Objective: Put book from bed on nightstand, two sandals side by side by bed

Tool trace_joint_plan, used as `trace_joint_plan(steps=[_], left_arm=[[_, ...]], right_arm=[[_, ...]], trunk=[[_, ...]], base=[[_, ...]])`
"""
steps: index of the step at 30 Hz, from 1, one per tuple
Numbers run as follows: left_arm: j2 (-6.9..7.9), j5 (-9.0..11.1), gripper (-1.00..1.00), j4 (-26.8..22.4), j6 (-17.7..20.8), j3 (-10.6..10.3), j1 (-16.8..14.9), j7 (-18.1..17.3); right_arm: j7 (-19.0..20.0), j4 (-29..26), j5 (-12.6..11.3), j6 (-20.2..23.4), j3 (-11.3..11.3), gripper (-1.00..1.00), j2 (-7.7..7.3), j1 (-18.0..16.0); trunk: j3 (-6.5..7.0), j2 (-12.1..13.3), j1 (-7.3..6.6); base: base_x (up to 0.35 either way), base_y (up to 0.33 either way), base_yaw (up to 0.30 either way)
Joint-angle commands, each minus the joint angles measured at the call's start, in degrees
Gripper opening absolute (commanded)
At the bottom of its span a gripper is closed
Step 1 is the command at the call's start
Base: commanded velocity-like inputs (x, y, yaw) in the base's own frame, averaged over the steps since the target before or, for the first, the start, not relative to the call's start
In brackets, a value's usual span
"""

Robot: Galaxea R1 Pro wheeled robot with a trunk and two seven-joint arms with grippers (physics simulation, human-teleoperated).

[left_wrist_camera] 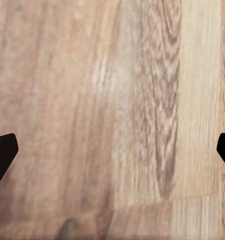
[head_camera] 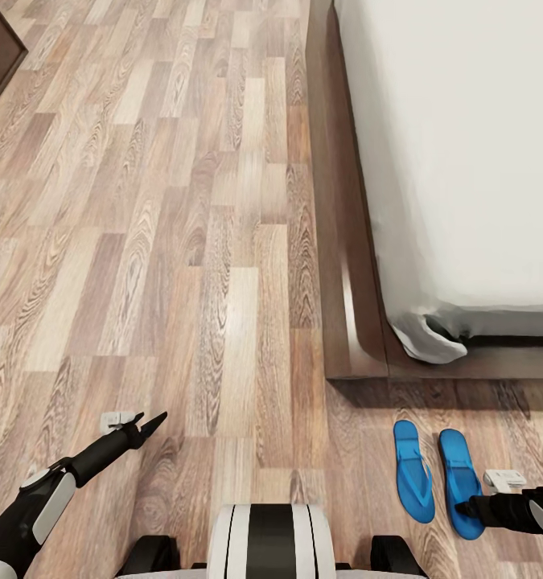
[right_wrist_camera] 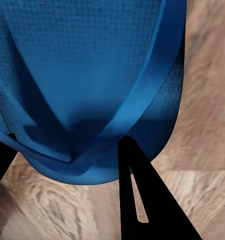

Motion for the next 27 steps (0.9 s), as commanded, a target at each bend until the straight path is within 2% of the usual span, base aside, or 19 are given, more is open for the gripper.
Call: trace_joint_plan(steps=[1, 3, 9, 27], left_arm=[[0.00, 0.4, 1.00, 0.0, 0.4, 0.0, 0.0, -0.2], [0.00, 0.4, 1.00, 0.0, 0.4, 0.0, 0.0, -0.2], [0.00, 0.4, 1.00, 0.0, 0.4, 0.0, 0.0, -0.2], [0.00, 0.4, 1.00, 0.0, 0.4, 0.0, 0.0, -0.2]], right_arm=[[0.0, 0.0, -0.2, 0.2, 0.3, -1.00, -0.07, 0.0], [0.0, -0.1, -0.2, 0.2, 0.3, -1.00, -0.07, 0.0], [0.0, -0.1, -0.2, 0.2, 0.3, -1.00, -0.07, 0.0], [0.0, -0.1, -0.2, 0.2, 0.3, -1.00, 0.00, 0.0]], trunk=[[-0.03, 0.0, -0.01], [-0.03, 0.0, -0.01], [-1.36, -0.1, 0.15], [-1.36, -0.1, 0.15]], base=[[0.000, 0.000, 0.000], [0.000, 0.000, 0.000], [0.000, 0.000, 0.000], [0.035, 0.000, 0.000]])
